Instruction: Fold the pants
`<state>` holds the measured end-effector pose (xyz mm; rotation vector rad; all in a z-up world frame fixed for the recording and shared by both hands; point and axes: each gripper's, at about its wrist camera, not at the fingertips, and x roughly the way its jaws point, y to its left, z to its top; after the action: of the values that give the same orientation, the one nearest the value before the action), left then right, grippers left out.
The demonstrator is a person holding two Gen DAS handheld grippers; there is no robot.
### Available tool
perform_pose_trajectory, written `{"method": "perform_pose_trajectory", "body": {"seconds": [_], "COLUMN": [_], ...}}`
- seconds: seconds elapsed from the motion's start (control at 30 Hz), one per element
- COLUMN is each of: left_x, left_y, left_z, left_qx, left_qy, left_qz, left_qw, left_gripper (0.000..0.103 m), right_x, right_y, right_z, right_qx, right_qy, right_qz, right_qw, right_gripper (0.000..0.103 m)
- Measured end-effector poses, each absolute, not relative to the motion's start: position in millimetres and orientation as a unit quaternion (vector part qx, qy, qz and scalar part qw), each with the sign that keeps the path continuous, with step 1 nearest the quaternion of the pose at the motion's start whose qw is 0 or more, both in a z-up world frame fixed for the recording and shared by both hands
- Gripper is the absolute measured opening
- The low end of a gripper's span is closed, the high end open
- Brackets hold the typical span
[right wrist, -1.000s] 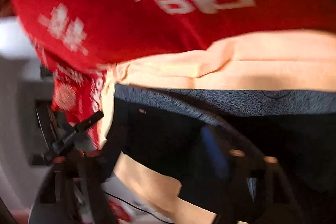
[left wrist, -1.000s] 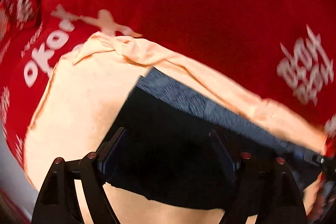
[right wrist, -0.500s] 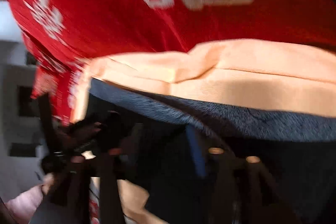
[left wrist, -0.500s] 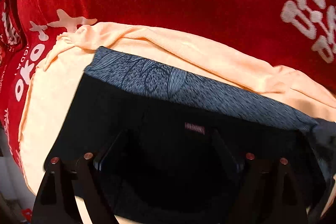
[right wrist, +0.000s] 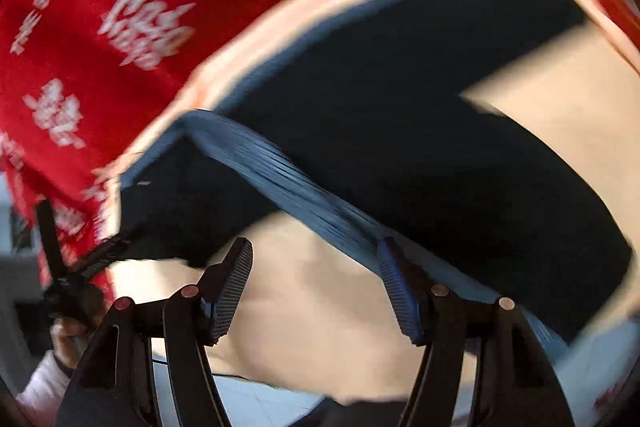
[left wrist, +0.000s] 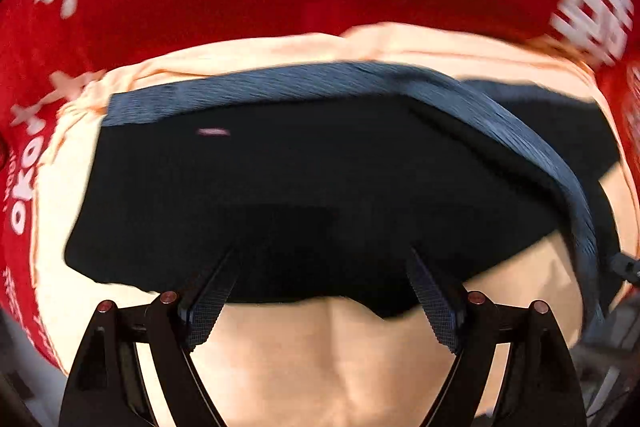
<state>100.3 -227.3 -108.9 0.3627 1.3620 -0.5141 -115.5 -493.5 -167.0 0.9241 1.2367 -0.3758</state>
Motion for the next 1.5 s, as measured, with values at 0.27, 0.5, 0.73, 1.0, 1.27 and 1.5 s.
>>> {"method": "perform_pose_trajectory", "body": {"seconds": [0.27, 0.5, 0.73, 1.0, 1.27, 1.5], "left_x": [26, -17, -37, -50, -37, -1], "left_y": [-278, -362, -411, -437, -443, -464], "left_z": [-91, -119, -141, -157, -142, -90], "left_qx": [0.148, 0.121, 0.130, 0.154, 0.117, 0.080], "left_qy": [0.621, 0.651, 0.672, 0.691, 0.710, 0.691], "left_qz": [-0.340, -0.377, -0.364, -0.325, -0.323, -0.332], "left_qw": [0.690, 0.648, 0.632, 0.627, 0.615, 0.637], "left_gripper": [0.086, 0.086, 0.086, 0.085, 0.023, 0.023], "right_x": [-224, -269, -284, -282, -262, -204], "right_y": [-504, -522, -541, -539, -571, -647], "right_z": [-186, -216, -239, -249, -200, -126], "right_qx": [0.423, 0.427, 0.487, 0.495, 0.491, 0.448], "right_qy": [0.558, 0.571, 0.541, 0.557, 0.535, 0.486], "right_qz": [-0.266, -0.262, -0.198, -0.123, -0.076, -0.051], "right_qw": [0.662, 0.651, 0.656, 0.656, 0.684, 0.749], "right_gripper": [0.069, 0.069, 0.069, 0.028, 0.005, 0.004]}}
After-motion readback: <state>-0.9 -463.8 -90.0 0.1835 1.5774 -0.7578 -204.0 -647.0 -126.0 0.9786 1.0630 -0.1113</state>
